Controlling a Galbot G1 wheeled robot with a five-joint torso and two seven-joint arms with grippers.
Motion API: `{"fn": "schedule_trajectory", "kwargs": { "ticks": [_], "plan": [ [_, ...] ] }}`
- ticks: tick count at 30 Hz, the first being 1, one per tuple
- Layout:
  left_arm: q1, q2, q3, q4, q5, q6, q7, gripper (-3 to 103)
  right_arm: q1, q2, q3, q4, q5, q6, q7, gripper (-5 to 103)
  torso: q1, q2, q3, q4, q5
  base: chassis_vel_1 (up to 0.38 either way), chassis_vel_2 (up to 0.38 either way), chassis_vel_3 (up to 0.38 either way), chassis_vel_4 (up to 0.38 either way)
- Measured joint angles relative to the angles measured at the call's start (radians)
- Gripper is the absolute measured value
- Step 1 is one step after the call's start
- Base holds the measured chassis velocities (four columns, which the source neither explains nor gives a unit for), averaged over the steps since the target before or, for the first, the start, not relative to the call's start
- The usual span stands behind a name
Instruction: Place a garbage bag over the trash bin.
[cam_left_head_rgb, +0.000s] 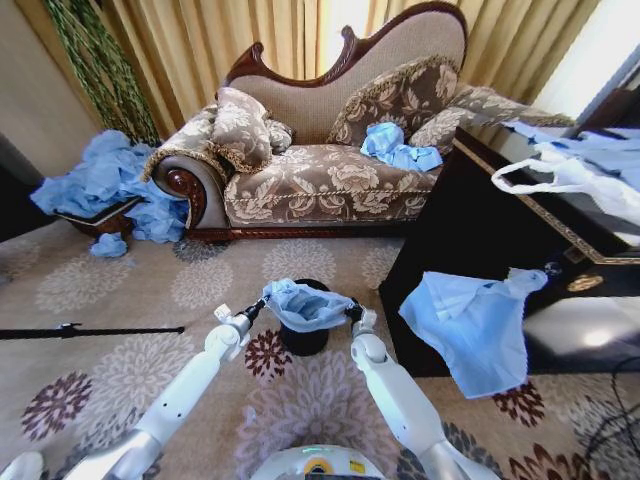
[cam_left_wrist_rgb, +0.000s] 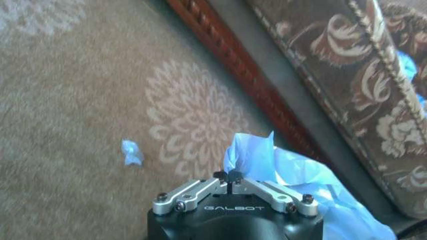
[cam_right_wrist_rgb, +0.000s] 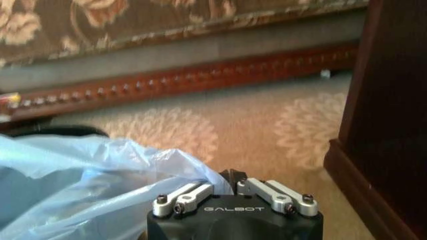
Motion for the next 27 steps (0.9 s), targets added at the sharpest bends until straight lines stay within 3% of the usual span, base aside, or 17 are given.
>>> {"fn": "schedule_trajectory", "kwargs": {
  "ticks": [10,17,19,21,27],
  "plan": [
    [0.02,-0.026,0.036,0.035,0.046,0.001,0.005,0,-0.042,0.023,0.017,-0.074,-0.075,0.021,-0.072,0,0.0,0.0,0.0,-0.0001,0.0,0.0,0.0,0.0,0.0],
    [0.037,-0.012,0.029,0.016,0.048,0.001,0.007,0,-0.028,0.027,0.04,-0.112,-0.152,0.107,-0.108,-2,0.0,0.0,0.0,0.0002,0.0,0.0,0.0,0.0,0.0],
    [0.047,0.006,0.021,-0.005,0.045,0.001,0.009,0,-0.057,0.006,0.046,-0.06,-0.175,0.135,-0.125,8,0.0,0.0,0.0,-0.0002,0.0001,0.0,0.0,0.0,0.0],
    [0.052,0.016,0.018,-0.016,0.043,0.001,0.011,0,-0.079,-0.009,0.049,-0.016,-0.18,0.138,-0.132,8,0.0,0.0,0.0,-0.0001,-0.0002,0.0,0.0,0.0,0.0],
    [0.067,0.054,0.002,-0.063,0.025,0.001,0.014,0,-0.166,-0.061,0.033,0.125,-0.188,0.145,-0.16,36,0.0,0.0,0.0,-0.0002,-0.0001,0.0,0.0,0.0,0.0]
  ]
}}
